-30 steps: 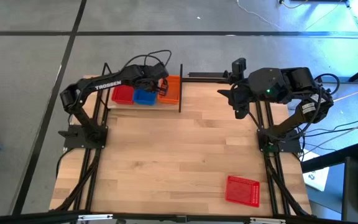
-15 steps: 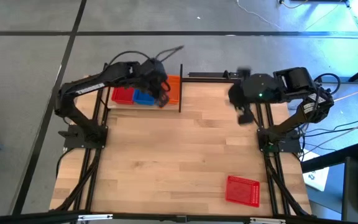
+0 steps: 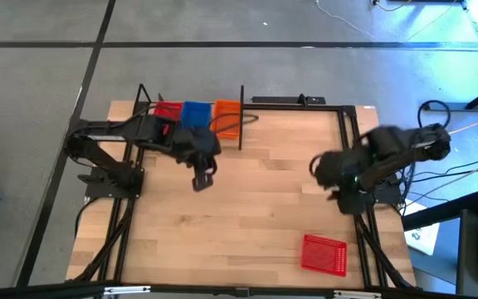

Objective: Stack baskets on shelf by color
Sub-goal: Stack the red bin on the red bins on the shelf

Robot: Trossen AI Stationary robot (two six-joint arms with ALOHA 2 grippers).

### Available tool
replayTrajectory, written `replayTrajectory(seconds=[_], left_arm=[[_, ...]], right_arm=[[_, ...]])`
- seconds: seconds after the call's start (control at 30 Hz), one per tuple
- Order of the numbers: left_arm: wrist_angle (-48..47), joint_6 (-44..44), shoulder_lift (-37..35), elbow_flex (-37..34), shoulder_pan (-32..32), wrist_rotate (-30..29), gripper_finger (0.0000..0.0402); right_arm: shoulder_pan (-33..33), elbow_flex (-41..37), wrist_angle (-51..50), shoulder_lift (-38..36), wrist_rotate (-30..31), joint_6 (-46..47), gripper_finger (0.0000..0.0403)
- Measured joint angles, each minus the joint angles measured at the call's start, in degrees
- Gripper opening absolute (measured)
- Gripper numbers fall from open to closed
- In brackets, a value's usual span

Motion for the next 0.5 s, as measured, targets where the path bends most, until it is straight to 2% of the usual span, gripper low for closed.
replayTrajectory(seconds=[0.13,0.2,0.27,0.37,0.5], left_arm=[[0.0,-1.3,0.0,0.0,-4.8,-0.9,0.0000],[-0.2,-2.1,0.0,0.0,-6.8,-1.7,0.0000],[-0.9,-3.0,0.0,0.0,-8.6,-2.0,0.0000],[-1.1,-4.0,0.0,0.0,-11.0,-2.0,0.0000],[-1.1,-5.6,0.0,0.0,-13.6,-4.2,0.0000]], right_arm=[[6.7,-8.2,1.8,-0.3,-2.9,8.3,0.0152],[9.0,-12.5,4.5,-0.2,-4.9,15.4,0.0152],[10.2,-16.8,9.1,-0.2,-7.2,20.7,0.0152],[12.2,-22.8,18.0,-0.2,-11.9,22.9,0.0152],[15.1,-30.5,29.4,0.8,-11.8,26.4,0.0152]])
